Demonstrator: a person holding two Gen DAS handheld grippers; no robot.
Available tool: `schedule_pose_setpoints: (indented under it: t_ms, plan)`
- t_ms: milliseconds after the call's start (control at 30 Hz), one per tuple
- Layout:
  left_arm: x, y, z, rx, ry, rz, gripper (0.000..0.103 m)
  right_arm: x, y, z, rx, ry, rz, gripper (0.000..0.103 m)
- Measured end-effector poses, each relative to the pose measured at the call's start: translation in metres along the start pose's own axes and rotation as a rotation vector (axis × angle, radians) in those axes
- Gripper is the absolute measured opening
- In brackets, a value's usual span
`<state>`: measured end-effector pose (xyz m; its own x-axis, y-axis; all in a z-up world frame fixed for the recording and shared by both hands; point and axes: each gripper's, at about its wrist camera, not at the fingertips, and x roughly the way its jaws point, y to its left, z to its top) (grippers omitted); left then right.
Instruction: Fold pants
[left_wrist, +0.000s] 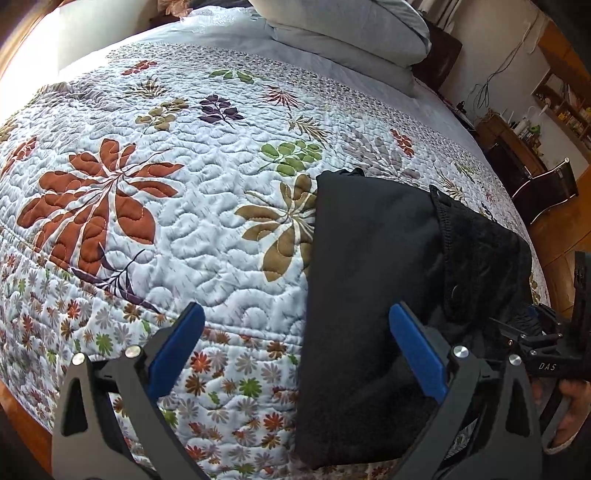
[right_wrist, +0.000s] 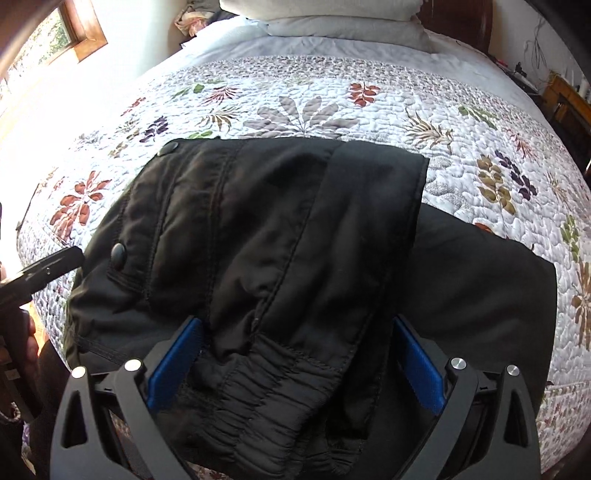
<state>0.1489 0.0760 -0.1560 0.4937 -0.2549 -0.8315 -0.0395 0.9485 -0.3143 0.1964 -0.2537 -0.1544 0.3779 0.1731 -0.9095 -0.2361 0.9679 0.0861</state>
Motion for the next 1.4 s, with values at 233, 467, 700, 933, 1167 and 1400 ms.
schedule_pose_setpoints:
  t_ms: [233, 467, 700, 933, 1167, 1400]
  plan:
    - [0.003, 0.000, 0.002, -0.010, 0.008, 0.000, 0.100, -0.011, 0.011, 0.000, -0.050, -0.042, 0.046, 0.055]
    - [0.004, -0.006, 0.003, 0.007, 0.014, 0.008, 0.100, -0.025, 0.008, 0.000, -0.080, -0.096, 0.082, 0.038]
    - [0.000, -0.018, 0.005, 0.034, 0.008, 0.003, 0.100, -0.041, 0.003, 0.001, -0.096, -0.124, 0.097, 0.031]
    - [-0.006, -0.030, 0.008, 0.062, -0.005, 0.000, 0.100, -0.066, -0.004, 0.001, -0.087, -0.163, 0.117, 0.027]
    - [-0.011, -0.042, 0.010, 0.076, -0.018, -0.016, 0.100, -0.095, -0.025, -0.001, -0.055, -0.200, 0.112, 0.025]
    - [-0.011, -0.062, 0.011, 0.117, -0.022, -0.039, 0.100, -0.119, -0.071, -0.011, 0.019, -0.213, 0.066, 0.025]
